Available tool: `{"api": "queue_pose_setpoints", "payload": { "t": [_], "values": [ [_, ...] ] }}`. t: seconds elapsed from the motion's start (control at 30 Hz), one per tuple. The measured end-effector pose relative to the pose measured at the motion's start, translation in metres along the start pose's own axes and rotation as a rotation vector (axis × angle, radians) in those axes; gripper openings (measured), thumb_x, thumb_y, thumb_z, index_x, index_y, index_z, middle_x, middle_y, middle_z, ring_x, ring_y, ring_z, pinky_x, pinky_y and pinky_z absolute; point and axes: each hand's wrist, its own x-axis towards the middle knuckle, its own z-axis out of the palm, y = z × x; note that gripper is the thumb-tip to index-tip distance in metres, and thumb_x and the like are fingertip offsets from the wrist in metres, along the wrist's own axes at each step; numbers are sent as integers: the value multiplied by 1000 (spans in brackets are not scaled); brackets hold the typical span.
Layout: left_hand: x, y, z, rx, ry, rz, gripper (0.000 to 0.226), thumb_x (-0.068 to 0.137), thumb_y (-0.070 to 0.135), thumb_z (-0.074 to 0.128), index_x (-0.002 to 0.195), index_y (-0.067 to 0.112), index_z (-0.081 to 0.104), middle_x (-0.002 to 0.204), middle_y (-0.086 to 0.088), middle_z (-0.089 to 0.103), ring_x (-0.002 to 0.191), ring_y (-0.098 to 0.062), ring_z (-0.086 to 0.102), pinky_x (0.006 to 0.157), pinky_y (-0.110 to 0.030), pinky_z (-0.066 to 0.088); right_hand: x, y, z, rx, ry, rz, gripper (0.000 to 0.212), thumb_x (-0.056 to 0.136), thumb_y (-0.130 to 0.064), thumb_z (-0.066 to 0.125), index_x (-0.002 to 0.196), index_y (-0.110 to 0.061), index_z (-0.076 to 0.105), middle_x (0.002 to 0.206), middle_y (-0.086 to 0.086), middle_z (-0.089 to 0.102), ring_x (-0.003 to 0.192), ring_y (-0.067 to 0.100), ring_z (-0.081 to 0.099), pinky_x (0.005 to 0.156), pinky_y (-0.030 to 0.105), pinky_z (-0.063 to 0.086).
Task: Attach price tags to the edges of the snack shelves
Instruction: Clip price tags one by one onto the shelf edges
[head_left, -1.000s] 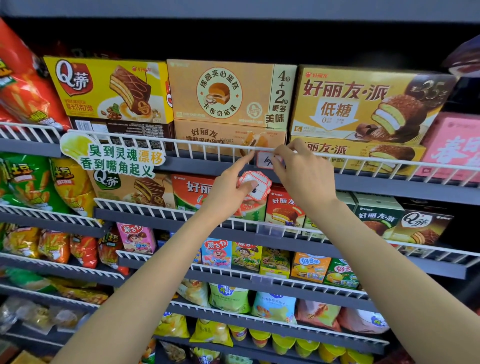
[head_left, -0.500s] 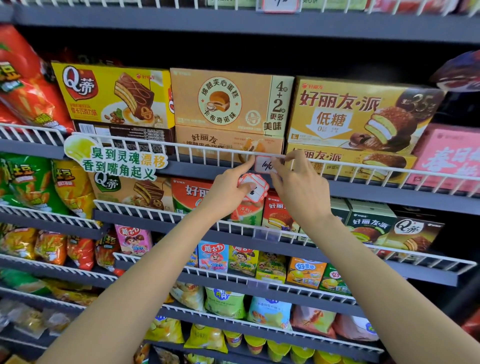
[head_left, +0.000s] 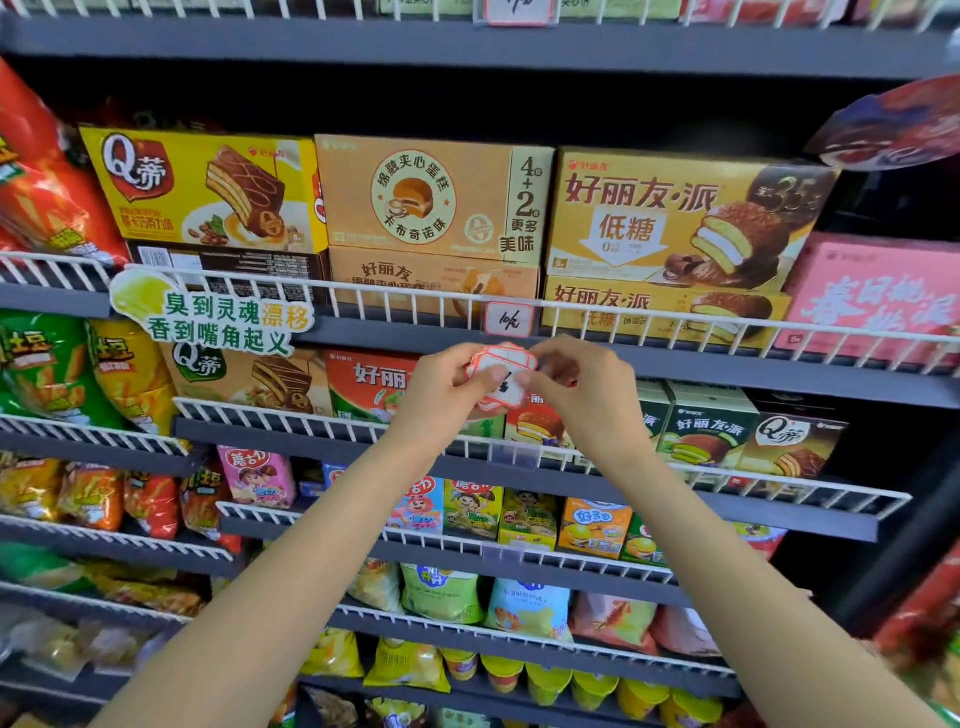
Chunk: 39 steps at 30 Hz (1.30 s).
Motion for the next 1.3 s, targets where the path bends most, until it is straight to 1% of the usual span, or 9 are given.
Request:
{"api": "queue_pose_setpoints", "payload": {
  "t": [0.27, 0.37, 0.43, 0.53, 0.67, 0.83, 1.0, 1.23, 1.3],
  "values": [
    [-33, -34, 3, -188, -19, -140, 14, 90, 9, 57, 99, 14, 66, 85, -1, 70, 76, -7, 66, 78, -30, 59, -32, 15, 18, 192, -68, 116, 8, 78, -18, 74, 81, -19, 67, 65, -9, 60, 53, -5, 51, 54, 6, 39],
    [-36, -47, 5, -192, -45, -156, 13, 90, 8, 57, 96, 16, 66, 86, -3, 70, 77, -11, 67, 73, -26, 59, -39, 23, 28, 201, -33, 173, 7, 76, -15, 75, 81, -16, 69, 61, -7, 60, 49, -6, 49, 51, 6, 38],
    [-36, -55, 6, -219, -49, -186, 14, 90, 8, 57, 99, 14, 65, 86, -2, 70, 76, -10, 67, 71, -24, 59, -40, 27, 34, 191, -19, 196, 7, 77, -14, 74, 82, -14, 71, 61, -5, 62, 49, -7, 51, 51, 7, 40],
    [-35, -68, 6, -236, -68, -246, 18, 92, 12, 56, 108, 10, 63, 89, -5, 69, 83, -16, 66, 79, -31, 58, -44, 36, 44, 175, -35, 234, 9, 80, -8, 70, 88, -9, 71, 61, -8, 61, 50, -10, 53, 52, 4, 40],
    [-33, -82, 5, -264, -95, -304, 19, 91, 15, 57, 108, 8, 64, 89, -6, 69, 84, -18, 66, 79, -29, 59, -47, 47, 51, 116, -79, 267, 18, 84, -8, 66, 102, -6, 70, 61, -5, 59, 57, -1, 52, 54, 2, 38],
    [-28, -97, 13, -202, -128, -289, 16, 91, 13, 57, 104, 9, 65, 86, -3, 69, 79, -14, 66, 77, -28, 59, -49, 61, 53, 48, -60, 345, 21, 80, -14, 71, 102, -11, 69, 62, -2, 64, 57, 3, 59, 59, 16, 48],
    [-24, -107, 20, -151, -124, -265, 10, 90, 13, 59, 98, 13, 66, 85, -3, 69, 76, -11, 67, 77, -31, 59, -47, 74, 58, 45, -79, 344, 9, 82, -9, 68, 90, -5, 71, 66, 0, 63, 47, -10, 55, 49, 4, 42],
    [-23, -111, 22, -122, -106, -259, 12, 90, 14, 59, 100, 11, 65, 87, -5, 69, 79, -13, 67, 75, -31, 60, -48, 82, 58, 133, -82, 419, 16, 82, -7, 67, 98, -5, 70, 74, 9, 70, 64, 10, 68, 56, 13, 51],
    [-25, -111, 22, -125, -92, -225, 13, 90, 14, 58, 102, 10, 65, 88, -6, 69, 77, -10, 67, 75, -31, 60, -49, 82, 56, 92, -51, 421, 18, 82, -10, 67, 100, -8, 71, 73, 4, 71, 68, 13, 69, 63, 24, 55]
  ]
}}
